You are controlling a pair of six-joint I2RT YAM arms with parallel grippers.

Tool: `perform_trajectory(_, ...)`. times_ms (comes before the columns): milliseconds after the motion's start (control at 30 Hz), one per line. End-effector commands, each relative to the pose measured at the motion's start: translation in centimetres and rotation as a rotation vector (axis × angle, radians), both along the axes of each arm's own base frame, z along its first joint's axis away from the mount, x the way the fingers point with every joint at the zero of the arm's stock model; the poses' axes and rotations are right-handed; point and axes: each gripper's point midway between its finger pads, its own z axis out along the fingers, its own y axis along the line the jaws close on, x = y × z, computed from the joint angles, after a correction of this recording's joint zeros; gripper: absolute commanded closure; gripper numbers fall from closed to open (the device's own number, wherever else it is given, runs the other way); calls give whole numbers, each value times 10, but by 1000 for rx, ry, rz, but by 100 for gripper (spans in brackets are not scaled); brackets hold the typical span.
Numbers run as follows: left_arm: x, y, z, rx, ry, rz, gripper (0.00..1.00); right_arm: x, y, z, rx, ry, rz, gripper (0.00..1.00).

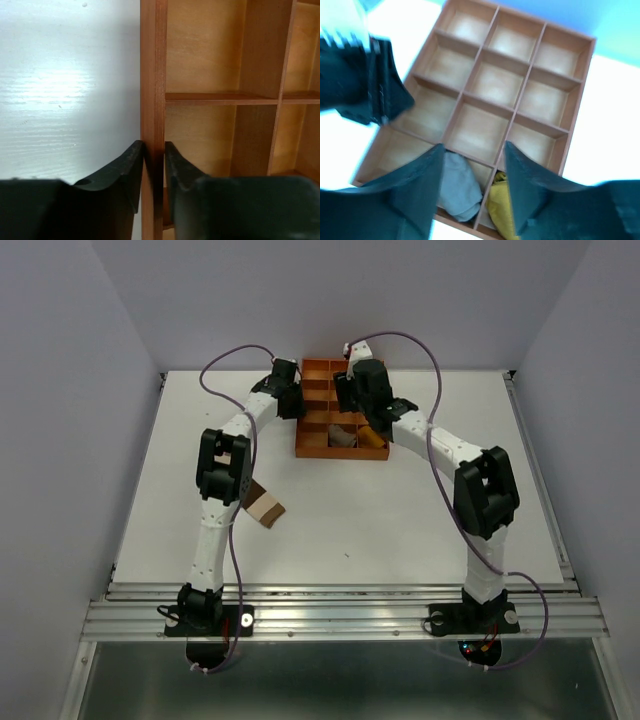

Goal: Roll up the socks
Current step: Place the sock in the storage box.

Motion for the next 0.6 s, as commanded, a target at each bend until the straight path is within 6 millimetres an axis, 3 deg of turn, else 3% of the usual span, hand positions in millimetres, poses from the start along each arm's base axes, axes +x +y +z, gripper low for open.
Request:
perform_trajectory(0, -1, 1, 65, -76, -73, 23, 61, -3, -9, 64, 121, -124, -67, 39)
perform_trajectory(67, 0, 3, 75, -72, -92, 32, 54, -7, -16, 94, 180, -191, -98, 31)
perform_trajectory(100, -1, 3, 80, -70, -100, 29, 49, -10, -21, 92, 190, -190, -120, 23)
perform_trajectory(167, 0, 6, 96, -66, -129, 35, 24, -20, -32, 121, 261, -248, -162, 13)
perform_trajectory(200, 0, 6, 103, -67, -141, 33, 16, -25, -36, 127, 286, -262, -175, 0)
perform_trajectory(233, 0, 7, 114, -70, -156, 34, 15, -31, -40, 119, 305, -248, -188, 0)
perform_trajectory(267, 0, 7, 120, -67, -166, 30, 14, -41, -45, 139, 343, -285, -186, 0)
perform_trajectory(300, -2, 8, 133, -69, -178, 32, 13, -47, -48, 142, 372, -285, -196, 0)
perform_trajectory(400, -6, 8, 155, -75, -203, 28, 6, -64, -58, 137, 397, -267, -214, 0)
perform_trajectory(467, -22, 14, 185, -87, -232, 43, 4, -86, -68, 151, 445, -280, -207, 0)
perform_trajectory(500, -25, 16, 203, -93, -264, 49, 4, -87, -69, 138, 429, -258, -210, 0)
perform_trajectory(567, -40, 24, 199, -82, -245, 77, 1, -107, -75, 135, 448, -241, -194, 0)
